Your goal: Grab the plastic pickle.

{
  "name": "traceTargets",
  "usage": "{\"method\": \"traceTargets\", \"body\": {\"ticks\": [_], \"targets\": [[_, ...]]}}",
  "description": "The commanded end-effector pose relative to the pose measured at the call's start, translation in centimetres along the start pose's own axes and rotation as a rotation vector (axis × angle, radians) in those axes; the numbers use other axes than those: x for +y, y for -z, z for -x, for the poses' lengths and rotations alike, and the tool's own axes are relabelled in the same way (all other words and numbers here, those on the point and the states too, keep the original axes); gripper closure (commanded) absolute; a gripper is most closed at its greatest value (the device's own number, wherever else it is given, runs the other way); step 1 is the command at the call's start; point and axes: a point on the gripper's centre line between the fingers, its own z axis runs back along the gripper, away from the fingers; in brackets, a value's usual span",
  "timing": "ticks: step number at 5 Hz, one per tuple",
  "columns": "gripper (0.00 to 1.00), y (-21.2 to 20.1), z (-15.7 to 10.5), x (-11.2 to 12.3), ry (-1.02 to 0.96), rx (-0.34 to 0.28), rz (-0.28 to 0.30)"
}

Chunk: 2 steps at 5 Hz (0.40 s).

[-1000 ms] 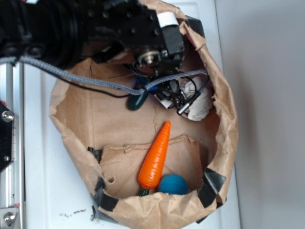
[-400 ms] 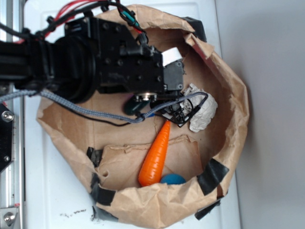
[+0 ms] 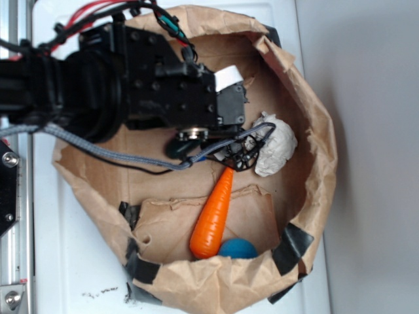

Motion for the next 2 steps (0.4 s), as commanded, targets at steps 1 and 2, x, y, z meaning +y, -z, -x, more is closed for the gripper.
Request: {"method": "traceTargets", "body": {"ticks": [1,2], "targets": [[1.0,-4.1,-1.0,1.0,-0.001,-0.056,0.077],[1.0,-7.7,-1.3,1.1,0.007,-0.008,0.138]]}}
